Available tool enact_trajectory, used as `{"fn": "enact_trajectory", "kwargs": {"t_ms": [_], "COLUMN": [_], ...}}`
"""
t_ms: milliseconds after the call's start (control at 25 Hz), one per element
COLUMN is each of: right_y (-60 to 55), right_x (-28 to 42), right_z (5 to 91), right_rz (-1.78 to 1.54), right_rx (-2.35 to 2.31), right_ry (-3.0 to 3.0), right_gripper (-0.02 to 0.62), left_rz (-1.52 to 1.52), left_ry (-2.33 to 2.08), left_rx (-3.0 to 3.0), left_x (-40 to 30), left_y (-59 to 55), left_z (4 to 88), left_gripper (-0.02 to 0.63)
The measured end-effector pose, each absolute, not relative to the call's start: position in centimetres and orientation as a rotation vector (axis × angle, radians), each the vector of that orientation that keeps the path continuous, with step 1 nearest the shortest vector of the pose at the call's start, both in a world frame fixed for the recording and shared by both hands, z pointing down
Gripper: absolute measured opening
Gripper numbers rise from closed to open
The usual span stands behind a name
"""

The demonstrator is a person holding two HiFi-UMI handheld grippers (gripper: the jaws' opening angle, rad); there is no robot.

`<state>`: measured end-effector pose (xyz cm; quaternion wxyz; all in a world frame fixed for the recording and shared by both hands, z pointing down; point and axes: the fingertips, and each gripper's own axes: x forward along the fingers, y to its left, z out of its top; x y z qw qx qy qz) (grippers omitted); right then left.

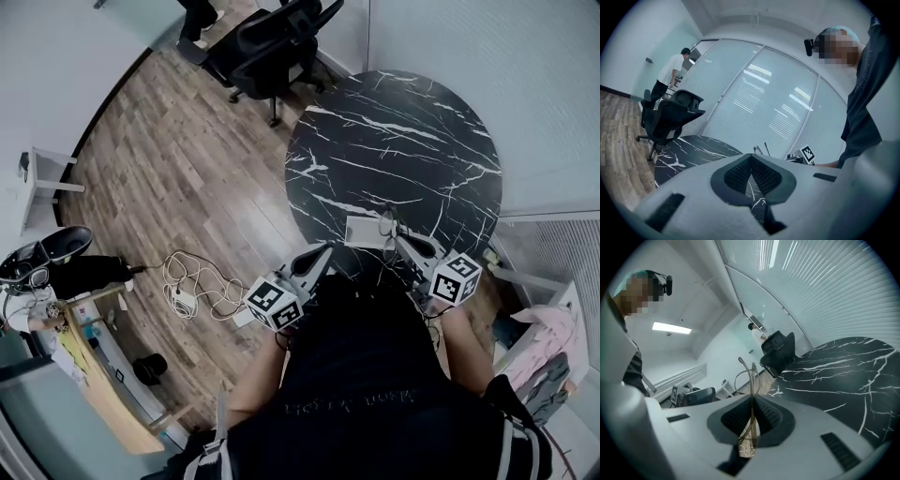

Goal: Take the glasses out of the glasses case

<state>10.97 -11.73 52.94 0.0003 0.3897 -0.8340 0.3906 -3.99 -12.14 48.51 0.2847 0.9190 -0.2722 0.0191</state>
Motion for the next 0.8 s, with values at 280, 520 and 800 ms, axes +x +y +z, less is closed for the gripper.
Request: {"fn": "enact_trajectory", "kwargs": {"t_ms": [280,520,800], "right_y": [-11.4,-11.3,-11.5], "right_x": [10.8,11.2,11.9], "right_z": [50.6,48.9,47.6], "right_rz": [1.289,1.328,1.352], "right_rx": [1.199,1.181,1.197], "right_ry": [-2.729,-2.828,-2.884], "right_gripper": [0.031,0.031,0.031], "left_rz": [0.041,0.042,0.039], "left_ry": [-0.709,-0.701,-0.699], "left_rx": [2.469,2.473,2.478], "left_x": [-3.5,-3.1,-3.1], "left_y": [-12.3,-12.5,-12.5], "left_z": [48.2,48.2,48.0], "left_gripper": [0.018,0.018,0.018]}}
